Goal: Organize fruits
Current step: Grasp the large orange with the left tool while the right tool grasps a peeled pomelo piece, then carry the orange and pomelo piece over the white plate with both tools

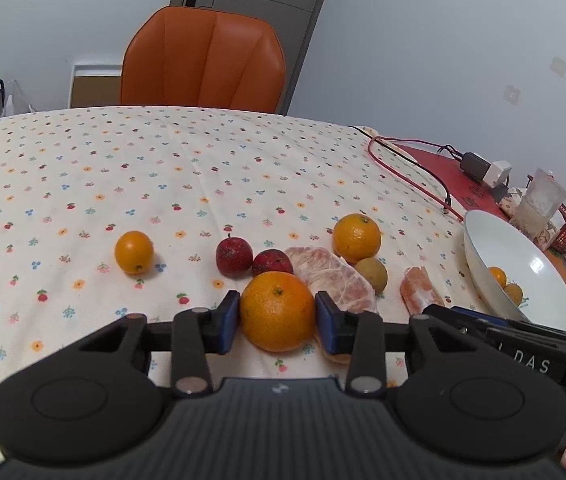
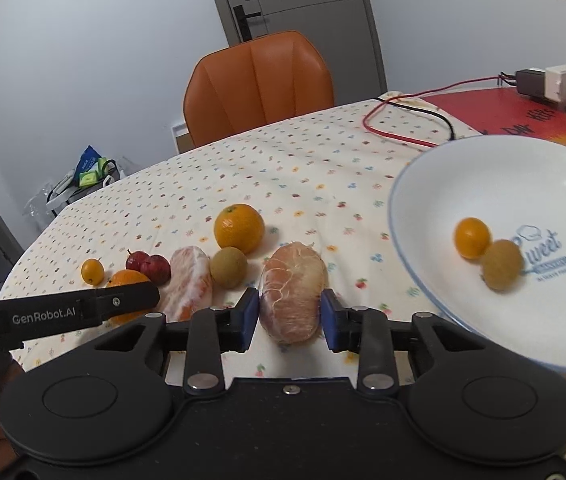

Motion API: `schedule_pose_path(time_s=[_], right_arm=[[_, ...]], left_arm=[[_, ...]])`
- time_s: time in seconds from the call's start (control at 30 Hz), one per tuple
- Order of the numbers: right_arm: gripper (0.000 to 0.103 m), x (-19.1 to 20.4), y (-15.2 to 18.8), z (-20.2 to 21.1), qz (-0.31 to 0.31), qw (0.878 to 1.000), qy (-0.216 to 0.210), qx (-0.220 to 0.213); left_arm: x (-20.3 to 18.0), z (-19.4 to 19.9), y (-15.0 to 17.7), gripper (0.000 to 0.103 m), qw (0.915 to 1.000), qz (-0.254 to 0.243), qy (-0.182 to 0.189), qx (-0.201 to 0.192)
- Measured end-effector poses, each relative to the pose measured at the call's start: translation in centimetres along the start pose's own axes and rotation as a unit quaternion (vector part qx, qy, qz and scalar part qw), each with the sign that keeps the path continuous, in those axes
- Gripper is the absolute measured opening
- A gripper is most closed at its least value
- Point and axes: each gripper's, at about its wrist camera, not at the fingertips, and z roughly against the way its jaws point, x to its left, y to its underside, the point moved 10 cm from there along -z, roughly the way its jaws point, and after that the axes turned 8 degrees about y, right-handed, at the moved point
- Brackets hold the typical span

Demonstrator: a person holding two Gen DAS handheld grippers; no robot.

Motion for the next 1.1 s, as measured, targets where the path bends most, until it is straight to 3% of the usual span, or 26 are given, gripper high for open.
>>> schedule_pose_path(time_s=[0.47, 0.7, 1.1], right_arm=[[0.043, 1.5, -0.8, -1.7, 0.019, 1.0, 0.015, -0.012], [0.035, 1.8, -0.8, -1.9, 0.036, 0.999, 0.02, -0.018], [0.034, 1.3, -0.8, 0.6, 0.025, 0.999, -0.002, -0.028]], left_arm=[[1.9, 1.5, -0.5, 0.039, 0.9998, 0.014, -0.007, -0.01], [1.6, 2.0, -0.6, 0.038, 0.9997, 0.015, -0.001, -0.017], [-0.8, 3.1, -1.2, 0.038, 0.9994, 0.001, 0.014, -0.032]])
